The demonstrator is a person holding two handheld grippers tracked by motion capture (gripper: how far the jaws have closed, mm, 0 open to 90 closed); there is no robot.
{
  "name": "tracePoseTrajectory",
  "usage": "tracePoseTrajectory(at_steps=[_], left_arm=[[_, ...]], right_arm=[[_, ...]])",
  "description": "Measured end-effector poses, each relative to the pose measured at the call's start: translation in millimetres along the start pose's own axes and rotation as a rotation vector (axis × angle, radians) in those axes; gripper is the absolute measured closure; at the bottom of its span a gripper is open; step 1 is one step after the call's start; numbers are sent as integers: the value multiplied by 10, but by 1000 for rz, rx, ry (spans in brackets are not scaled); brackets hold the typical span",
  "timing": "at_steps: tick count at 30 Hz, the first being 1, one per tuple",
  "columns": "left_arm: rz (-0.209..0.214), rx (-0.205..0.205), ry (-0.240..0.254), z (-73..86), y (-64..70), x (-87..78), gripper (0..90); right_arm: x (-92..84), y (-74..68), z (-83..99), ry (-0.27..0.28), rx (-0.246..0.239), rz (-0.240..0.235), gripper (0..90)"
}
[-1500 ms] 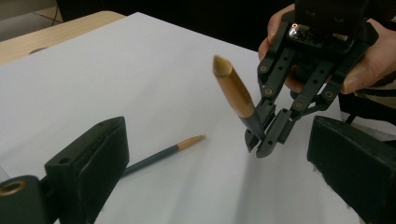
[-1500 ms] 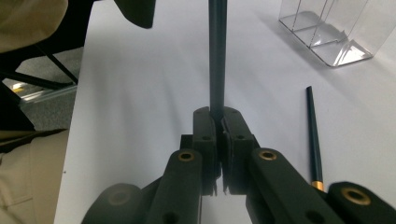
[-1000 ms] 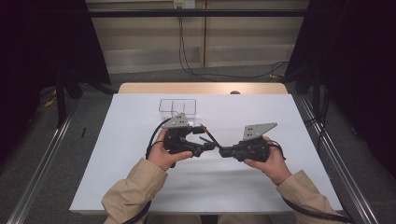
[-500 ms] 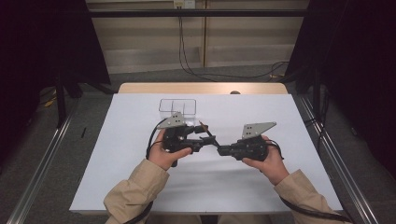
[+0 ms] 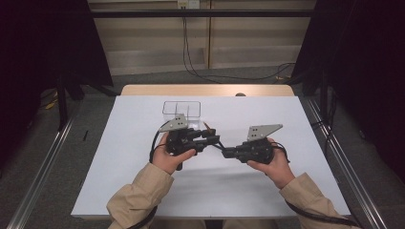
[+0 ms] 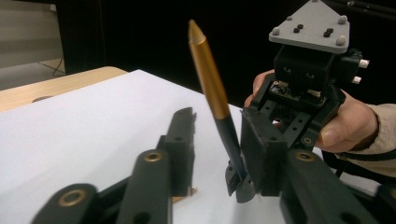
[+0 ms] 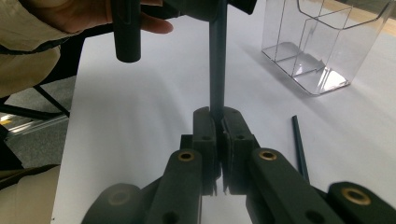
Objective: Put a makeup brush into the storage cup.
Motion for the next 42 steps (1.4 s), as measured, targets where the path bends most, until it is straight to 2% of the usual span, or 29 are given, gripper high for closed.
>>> tracePoseTrajectory(at_steps=[5, 11, 18, 26, 35, 42], left_arm=[[11, -8, -4, 2, 7, 5, 758], [26, -18, 4, 3, 10, 2, 791], [29, -21, 16, 11, 11, 6, 802], [36, -43, 31, 21, 20, 21, 817], [47, -36, 57, 3, 43, 45, 827], [35, -26, 65, 6, 49, 50, 829]], right_arm=[[9, 2, 0, 2, 3, 3, 855], [39, -10, -3, -3, -1, 6, 854], [67, -18, -2, 0, 10, 9, 852], [104, -24, 8, 3, 30, 5, 851], [170, -49, -17, 18, 47, -13, 851], [203, -55, -26, 25, 61, -15, 850]])
Point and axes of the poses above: each handheld gripper's, and its own axes: x roughly forward along the jaws, z roughly out of its underside, y roughly to its right, the point moved 3 cm from there along x, roughly forward along the jaws, and after that the axes turned 2 degrees about -y, right-handed, at the moved point
